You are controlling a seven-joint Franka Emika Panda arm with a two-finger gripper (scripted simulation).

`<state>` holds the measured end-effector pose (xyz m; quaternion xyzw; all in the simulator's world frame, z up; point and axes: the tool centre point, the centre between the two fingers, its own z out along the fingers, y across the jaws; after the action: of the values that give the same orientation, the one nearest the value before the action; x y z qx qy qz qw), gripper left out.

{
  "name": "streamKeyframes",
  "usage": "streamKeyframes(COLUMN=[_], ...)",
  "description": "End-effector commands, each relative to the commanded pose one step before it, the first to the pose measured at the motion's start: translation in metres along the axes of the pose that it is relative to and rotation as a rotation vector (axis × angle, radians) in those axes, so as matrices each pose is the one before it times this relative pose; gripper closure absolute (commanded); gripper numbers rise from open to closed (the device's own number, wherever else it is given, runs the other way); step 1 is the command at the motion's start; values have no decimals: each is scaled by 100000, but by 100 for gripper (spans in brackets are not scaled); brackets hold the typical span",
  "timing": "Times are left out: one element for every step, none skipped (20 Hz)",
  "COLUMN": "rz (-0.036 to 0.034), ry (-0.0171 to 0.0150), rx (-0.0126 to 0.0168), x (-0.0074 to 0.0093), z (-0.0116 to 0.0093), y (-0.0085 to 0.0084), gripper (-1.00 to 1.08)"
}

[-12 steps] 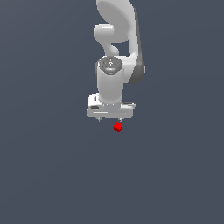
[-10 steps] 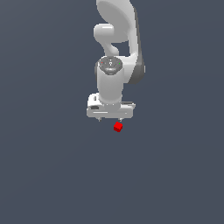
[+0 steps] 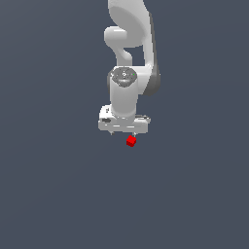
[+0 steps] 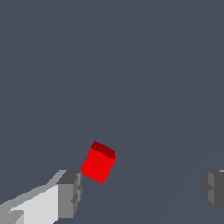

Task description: Pick up the red cube and move it to a goal position.

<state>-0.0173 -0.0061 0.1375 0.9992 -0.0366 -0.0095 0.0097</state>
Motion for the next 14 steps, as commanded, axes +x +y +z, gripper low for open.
streamKeyframes(rz=[3402,1676,1811,1947,2083,2220,2359,2499,2601,2595,2485,2360,2235,2107], ry=[43,48,52,56,60,65,70,75,78,79,76,72,69,66], rx=[150,76,82,89,95,101,107,113,119,120,118,113,107,100], x=[-351,-162,-174,-186,-198,-211,-223,-235,-242,-239,-227,-215,-203,-191], z=[864,412,445,479,513,547,582,618,644,644,619,589,559,528], y=[-228,-106,-115,-125,-134,-144,-154,-164,-173,-175,-171,-164,-156,-148], gripper=[-92,-92,-92,-92,-92,-92,-92,-92,-92,-92,-92,-92,-92,-92])
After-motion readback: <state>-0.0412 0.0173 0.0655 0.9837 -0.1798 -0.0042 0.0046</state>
